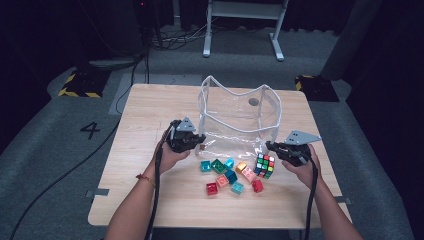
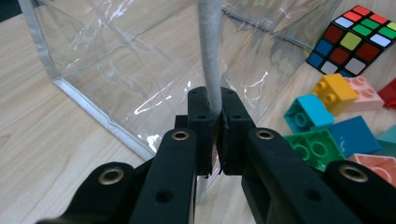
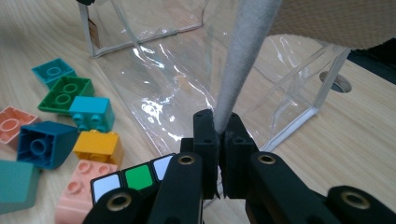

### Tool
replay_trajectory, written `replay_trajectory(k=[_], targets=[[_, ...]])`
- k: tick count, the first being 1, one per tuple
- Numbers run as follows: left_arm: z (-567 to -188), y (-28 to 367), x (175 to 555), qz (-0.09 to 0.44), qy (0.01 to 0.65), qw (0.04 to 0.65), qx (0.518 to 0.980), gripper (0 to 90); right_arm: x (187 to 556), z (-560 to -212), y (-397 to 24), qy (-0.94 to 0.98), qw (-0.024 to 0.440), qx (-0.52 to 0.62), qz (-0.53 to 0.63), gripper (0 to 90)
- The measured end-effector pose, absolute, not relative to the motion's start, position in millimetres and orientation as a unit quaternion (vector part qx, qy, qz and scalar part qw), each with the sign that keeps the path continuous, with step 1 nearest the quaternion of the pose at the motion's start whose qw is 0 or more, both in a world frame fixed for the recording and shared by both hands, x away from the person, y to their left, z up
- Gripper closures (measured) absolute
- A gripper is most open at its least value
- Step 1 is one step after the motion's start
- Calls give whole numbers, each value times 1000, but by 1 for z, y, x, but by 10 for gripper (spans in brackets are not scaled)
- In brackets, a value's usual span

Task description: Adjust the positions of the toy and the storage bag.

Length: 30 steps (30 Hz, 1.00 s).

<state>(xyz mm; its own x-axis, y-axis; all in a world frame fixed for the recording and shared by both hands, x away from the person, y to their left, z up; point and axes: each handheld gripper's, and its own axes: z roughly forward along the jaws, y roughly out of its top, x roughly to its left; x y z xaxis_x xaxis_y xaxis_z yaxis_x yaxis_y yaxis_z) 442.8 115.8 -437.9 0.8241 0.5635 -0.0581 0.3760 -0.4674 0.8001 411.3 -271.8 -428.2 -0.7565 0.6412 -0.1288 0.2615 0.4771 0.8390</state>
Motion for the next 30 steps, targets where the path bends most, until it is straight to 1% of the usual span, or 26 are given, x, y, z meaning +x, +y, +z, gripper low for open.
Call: replay_trajectory(k=[6, 9, 10, 11, 13, 15, 16, 18, 19, 22, 23, 24, 26, 30], targets=[[-436, 112, 428, 96, 269, 429, 857, 855, 399, -428, -278, 832, 214, 269, 435, 869], [-435, 110, 422, 106, 262, 425, 860, 846, 394, -427, -281, 832, 214, 271, 434, 853], [-435, 110, 421, 114, 260, 423, 860, 833, 393, -428, -282, 830, 216, 272, 436, 806], [-435, 111, 419, 113, 260, 420, 862, 818, 391, -428, -283, 829, 219, 278, 434, 738], [-435, 114, 417, 120, 264, 422, 859, 786, 388, -429, -285, 824, 217, 282, 440, 650], [-437, 117, 413, 120, 269, 421, 858, 745, 384, -430, -285, 820, 228, 287, 439, 523], [-438, 119, 410, 117, 272, 422, 857, 736, 381, -431, -285, 818, 230, 292, 440, 485], [-441, 123, 405, 122, 275, 413, 860, 672, 377, -433, -285, 816, 229, 297, 440, 414], [-442, 126, 403, 121, 269, 410, 863, 662, 375, -435, -285, 816, 228, 299, 439, 369], [-446, 133, 393, 135, 284, 405, 859, 574, 370, -440, -284, 814, 220, 307, 441, 303], [-449, 135, 389, 130, 293, 406, 856, 536, 369, -441, -283, 811, 220, 310, 444, 293], [-451, 138, 386, 137, 302, 401, 854, 484, 367, -443, -282, 810, 218, 314, 446, 282], [-458, 142, 379, 143, 324, 389, 851, 346, 366, -446, -280, 809, 214, 316, 446, 242], [-469, 153, 364, 154, 327, 379, 852, 234, 366, -455, -272, 812, 216, 328, 431, 200]])
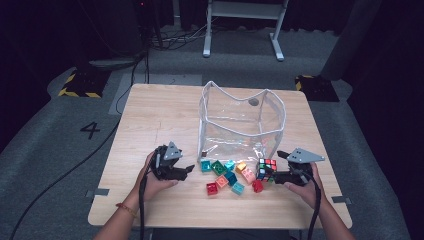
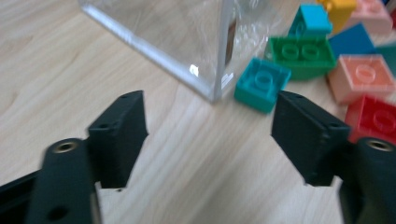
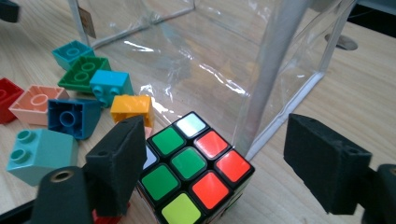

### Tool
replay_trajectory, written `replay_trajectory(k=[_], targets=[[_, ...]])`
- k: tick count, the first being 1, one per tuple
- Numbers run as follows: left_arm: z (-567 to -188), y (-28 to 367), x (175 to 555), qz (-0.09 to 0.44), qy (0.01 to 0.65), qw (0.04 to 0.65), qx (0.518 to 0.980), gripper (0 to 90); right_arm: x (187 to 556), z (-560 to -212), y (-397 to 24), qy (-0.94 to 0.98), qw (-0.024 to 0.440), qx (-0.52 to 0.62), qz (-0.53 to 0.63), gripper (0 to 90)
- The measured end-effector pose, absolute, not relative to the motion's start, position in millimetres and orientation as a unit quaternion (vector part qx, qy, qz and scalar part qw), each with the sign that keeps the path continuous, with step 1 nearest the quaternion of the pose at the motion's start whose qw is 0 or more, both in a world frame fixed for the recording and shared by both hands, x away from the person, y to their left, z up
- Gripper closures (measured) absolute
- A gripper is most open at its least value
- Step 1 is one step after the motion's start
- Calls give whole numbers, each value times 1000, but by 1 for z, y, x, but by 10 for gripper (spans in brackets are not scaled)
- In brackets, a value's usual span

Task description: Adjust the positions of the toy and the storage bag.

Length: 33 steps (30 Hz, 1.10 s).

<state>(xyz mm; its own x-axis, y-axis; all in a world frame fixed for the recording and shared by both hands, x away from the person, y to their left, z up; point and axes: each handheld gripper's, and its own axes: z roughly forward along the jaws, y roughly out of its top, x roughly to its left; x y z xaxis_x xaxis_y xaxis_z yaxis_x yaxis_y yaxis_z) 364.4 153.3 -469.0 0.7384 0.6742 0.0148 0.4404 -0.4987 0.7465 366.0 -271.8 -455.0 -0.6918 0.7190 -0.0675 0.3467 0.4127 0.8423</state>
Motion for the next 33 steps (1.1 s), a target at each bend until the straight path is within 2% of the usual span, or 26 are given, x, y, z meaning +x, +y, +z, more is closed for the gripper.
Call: replay_trajectory(k=[8, 18, 33], targets=[[-489, 171, 348, 173, 334, 345, 860, 169, 368, -460, -265, 806, 222, 342, 429, 178], [-501, 175, 354, 162, 351, 335, 859, 154, 362, -467, -251, 811, 242, 334, 414, 160], [-502, 178, 360, 135, 365, 341, 856, 148, 359, -471, -281, 807, 247, 355, 401, 151]])
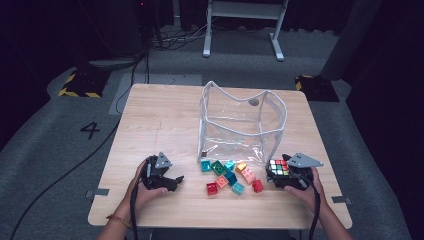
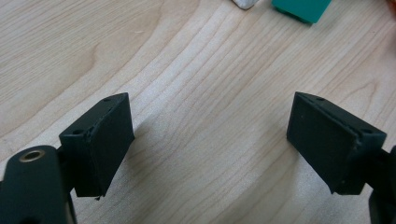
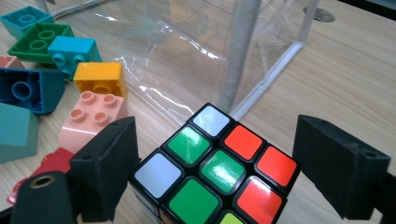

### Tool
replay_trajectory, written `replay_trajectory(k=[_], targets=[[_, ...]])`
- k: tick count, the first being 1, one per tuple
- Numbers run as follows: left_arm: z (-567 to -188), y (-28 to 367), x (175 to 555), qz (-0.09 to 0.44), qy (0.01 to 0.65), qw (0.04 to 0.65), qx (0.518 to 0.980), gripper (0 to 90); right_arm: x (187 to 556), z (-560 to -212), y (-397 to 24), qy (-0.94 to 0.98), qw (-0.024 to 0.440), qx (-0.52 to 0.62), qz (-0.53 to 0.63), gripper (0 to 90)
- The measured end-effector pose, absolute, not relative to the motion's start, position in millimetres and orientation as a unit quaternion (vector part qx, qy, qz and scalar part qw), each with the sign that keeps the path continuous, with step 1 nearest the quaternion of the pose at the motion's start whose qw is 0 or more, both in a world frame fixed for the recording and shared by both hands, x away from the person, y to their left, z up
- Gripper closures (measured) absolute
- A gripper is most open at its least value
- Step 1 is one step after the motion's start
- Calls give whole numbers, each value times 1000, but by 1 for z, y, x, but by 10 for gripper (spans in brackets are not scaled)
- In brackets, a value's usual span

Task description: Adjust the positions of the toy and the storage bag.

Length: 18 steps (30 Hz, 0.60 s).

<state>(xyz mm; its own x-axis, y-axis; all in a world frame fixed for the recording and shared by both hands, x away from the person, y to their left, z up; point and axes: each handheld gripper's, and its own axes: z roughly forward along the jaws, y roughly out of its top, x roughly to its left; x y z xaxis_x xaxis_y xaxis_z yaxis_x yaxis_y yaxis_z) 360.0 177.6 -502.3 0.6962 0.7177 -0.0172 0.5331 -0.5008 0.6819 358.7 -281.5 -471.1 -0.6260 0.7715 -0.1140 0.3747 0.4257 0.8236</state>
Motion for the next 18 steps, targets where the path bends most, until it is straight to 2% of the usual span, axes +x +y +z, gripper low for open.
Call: replay_trajectory(k=[6, 12, 17, 18], targets=[[-502, 177, 361, 135, 369, 340, 854, 144, 343, -466, -291, 802, 262, 355, 403, 183], [-502, 177, 361, 135, 370, 340, 854, 144, 336, -463, -296, 792, 275, 371, 399, 158], [-502, 177, 361, 134, 370, 340, 854, 143, 337, -475, -291, 799, 256, 396, 374, 159], [-503, 177, 361, 135, 370, 341, 854, 143, 339, -480, -292, 800, 248, 395, 377, 182]])
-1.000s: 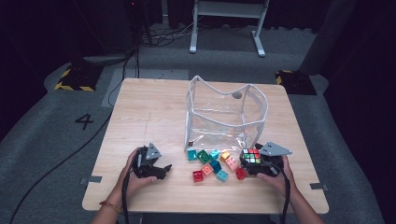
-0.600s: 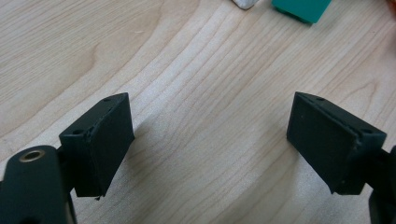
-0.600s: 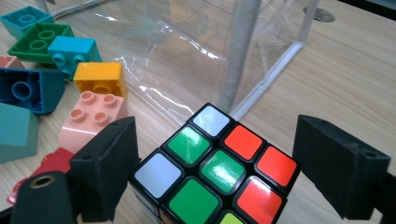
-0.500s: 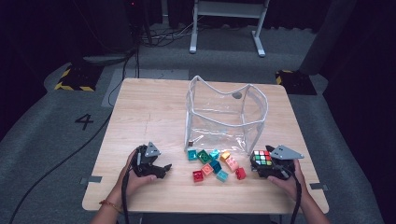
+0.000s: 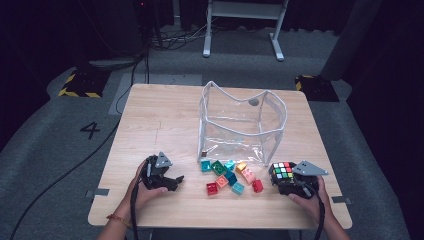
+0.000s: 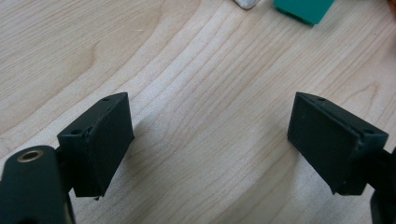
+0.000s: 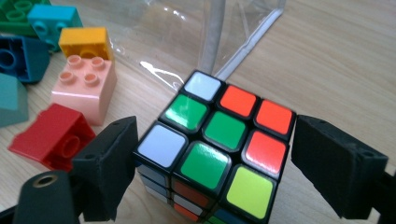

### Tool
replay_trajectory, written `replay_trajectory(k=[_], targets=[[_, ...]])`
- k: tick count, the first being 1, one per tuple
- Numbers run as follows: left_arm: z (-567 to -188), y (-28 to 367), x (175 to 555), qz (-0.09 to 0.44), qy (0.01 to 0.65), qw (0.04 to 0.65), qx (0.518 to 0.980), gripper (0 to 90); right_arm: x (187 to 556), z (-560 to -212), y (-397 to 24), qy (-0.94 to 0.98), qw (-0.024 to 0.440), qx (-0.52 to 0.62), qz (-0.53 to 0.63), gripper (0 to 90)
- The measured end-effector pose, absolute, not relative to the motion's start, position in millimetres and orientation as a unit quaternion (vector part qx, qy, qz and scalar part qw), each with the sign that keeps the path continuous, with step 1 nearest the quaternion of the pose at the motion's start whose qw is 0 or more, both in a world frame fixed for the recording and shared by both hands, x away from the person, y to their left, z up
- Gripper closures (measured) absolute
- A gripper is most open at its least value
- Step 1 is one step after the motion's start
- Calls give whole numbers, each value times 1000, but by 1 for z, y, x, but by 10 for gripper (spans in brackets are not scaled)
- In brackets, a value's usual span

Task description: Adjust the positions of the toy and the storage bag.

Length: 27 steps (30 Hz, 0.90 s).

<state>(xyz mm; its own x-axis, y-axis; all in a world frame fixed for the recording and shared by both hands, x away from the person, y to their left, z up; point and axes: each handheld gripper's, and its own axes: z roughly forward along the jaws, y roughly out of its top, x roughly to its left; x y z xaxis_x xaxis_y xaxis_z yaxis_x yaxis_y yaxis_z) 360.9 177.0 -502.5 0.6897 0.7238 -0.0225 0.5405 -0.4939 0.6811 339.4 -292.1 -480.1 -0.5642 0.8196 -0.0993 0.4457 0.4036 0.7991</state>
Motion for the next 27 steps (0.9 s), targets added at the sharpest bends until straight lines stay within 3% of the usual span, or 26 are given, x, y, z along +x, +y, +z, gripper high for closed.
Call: replay_trajectory(k=[2, 9, 27], targets=[[-503, 177, 361, 135, 370, 341, 854, 143, 343, -483, -297, 796, 226, 406, 389, 219], [-503, 177, 361, 134, 370, 341, 854, 143, 352, -494, -307, 801, 226, 390, 395, 327], [-503, 177, 363, 136, 374, 334, 854, 98, 362, -496, -322, 806, 208, 375, 408, 339]])
